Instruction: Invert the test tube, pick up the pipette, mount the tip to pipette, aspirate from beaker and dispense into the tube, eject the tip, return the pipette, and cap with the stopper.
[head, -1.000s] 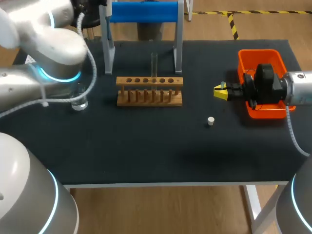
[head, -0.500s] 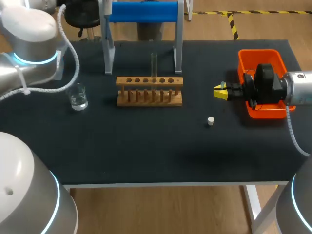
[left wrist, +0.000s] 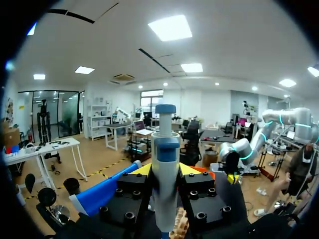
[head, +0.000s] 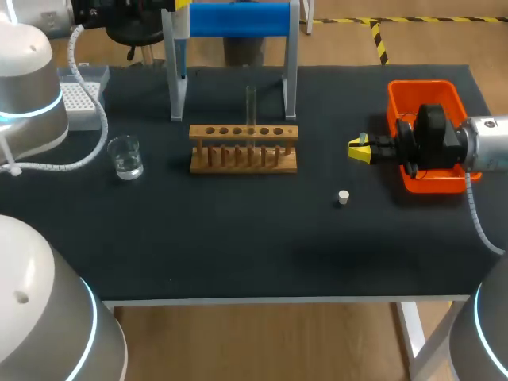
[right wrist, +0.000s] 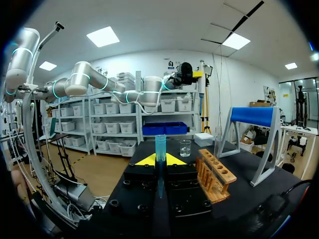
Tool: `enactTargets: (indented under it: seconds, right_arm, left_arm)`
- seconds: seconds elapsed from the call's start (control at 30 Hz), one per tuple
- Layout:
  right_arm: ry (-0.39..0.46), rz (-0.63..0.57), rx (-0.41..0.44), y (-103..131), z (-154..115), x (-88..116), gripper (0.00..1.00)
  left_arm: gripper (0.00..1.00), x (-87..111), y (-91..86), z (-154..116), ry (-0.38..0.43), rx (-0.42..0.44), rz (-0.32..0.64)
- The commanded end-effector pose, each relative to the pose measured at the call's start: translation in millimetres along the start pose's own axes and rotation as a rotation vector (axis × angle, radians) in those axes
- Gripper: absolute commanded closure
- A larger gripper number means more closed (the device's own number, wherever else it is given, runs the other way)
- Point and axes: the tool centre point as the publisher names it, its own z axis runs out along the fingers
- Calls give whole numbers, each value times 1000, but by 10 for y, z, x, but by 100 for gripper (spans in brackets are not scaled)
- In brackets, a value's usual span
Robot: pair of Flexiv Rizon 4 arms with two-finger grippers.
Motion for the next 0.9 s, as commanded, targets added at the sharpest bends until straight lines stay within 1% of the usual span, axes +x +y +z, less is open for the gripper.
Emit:
enactTargets:
  seconds: [0.03, 0.13, 0.23, 0.3, 0.43, 0.6, 0.63, 0.67, 0.7, 0.73, 0.8, 0.83, 0.9]
  right_arm:
    - [-1, 0, 3, 7, -9, 10, 100]
    - [-1, 0, 3, 7, -9, 10, 100]
    - [-1, 0, 3, 7, -9, 10, 100]
    - [-1, 0, 3, 7, -9, 10, 100]
    - [-1, 0, 3, 7, -9, 10, 100]
    - [-1, 0, 3, 7, -9, 10, 100]
    - [-1, 0, 3, 7, -9, 10, 100]
    - [-1, 0, 3, 7, -9, 10, 100]
    - [-1, 0, 3, 7, -9, 10, 100]
    - [-1, 0, 3, 7, -9, 10, 100]
    - [-1, 0, 3, 7, -9, 10, 100]
    - [-1, 0, 3, 7, -9, 10, 100]
    - [-1, 0, 3, 7, -9, 10, 100]
  left_arm:
    - [100, 237, -130, -29, -18, -14, -3]
    - [100, 380, -205, 42, -8, -9, 4]
    - [100, 523, -271, 118, 2, 14, 4]
    - [100, 626, -324, 188, 35, 36, 12]
    - [100, 798, -390, 294, 72, 55, 11]
    - [100, 941, -428, 373, 126, 88, 1]
    - [100, 970, -432, 383, 127, 93, 5]
    - [100, 993, -431, 395, 143, 113, -2]
    - [100, 1016, -430, 407, 154, 114, 6]
    - [100, 1043, -433, 418, 147, 110, 15]
    - [100, 1092, -449, 429, 174, 139, 48]
    - [100, 1118, -454, 442, 173, 128, 63]
    - [100, 1159, -457, 473, 199, 142, 76]
